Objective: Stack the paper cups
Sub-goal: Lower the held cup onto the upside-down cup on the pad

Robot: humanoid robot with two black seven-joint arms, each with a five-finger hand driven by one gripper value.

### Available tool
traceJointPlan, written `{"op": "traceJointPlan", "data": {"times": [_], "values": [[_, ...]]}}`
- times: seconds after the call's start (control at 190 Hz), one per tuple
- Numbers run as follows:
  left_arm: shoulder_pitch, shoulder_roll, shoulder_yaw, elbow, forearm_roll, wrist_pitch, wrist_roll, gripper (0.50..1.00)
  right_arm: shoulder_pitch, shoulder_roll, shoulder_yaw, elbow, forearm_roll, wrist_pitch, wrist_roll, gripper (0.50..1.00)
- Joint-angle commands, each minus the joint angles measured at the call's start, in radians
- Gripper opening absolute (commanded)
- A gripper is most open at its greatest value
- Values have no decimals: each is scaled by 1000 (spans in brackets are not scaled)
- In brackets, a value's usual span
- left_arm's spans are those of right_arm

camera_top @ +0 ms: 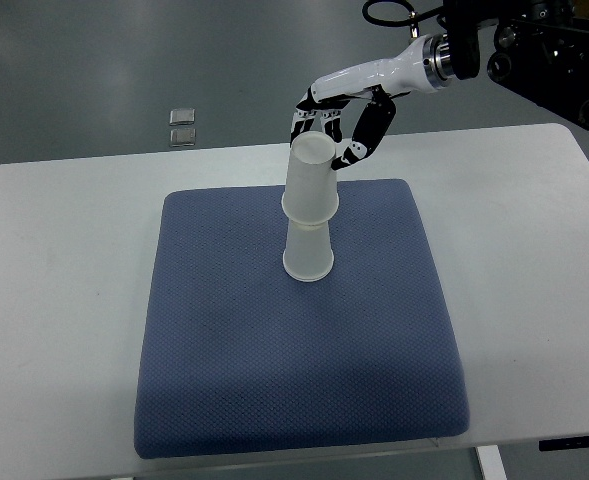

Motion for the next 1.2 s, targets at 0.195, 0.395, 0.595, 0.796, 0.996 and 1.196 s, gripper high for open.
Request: {"op": "traceJointPlan", "data": {"times": [0.195,0.395,0.595,0.796,0.996,1.196], "values": [[0,0,0,0,0,0,-1,1000,-17,-1,-3,0,-1,0,-1,500],[0,0,0,0,0,0,0,1000,-20,-1,-9,0,1,0,-1,500],[0,0,0,0,0,0,0,1000,-20,0,-9,1,1,0,-1,500],[0,0,0,0,0,0,0,1000,-20,0,-8,8,1,0,-1,500],[0,0,0,0,0,0,0,1000,-20,3,-8,8,2,0,-1,500],[0,0,0,0,0,0,0,1000,-30,12,-9,8,-1,0,-2,500]]}}
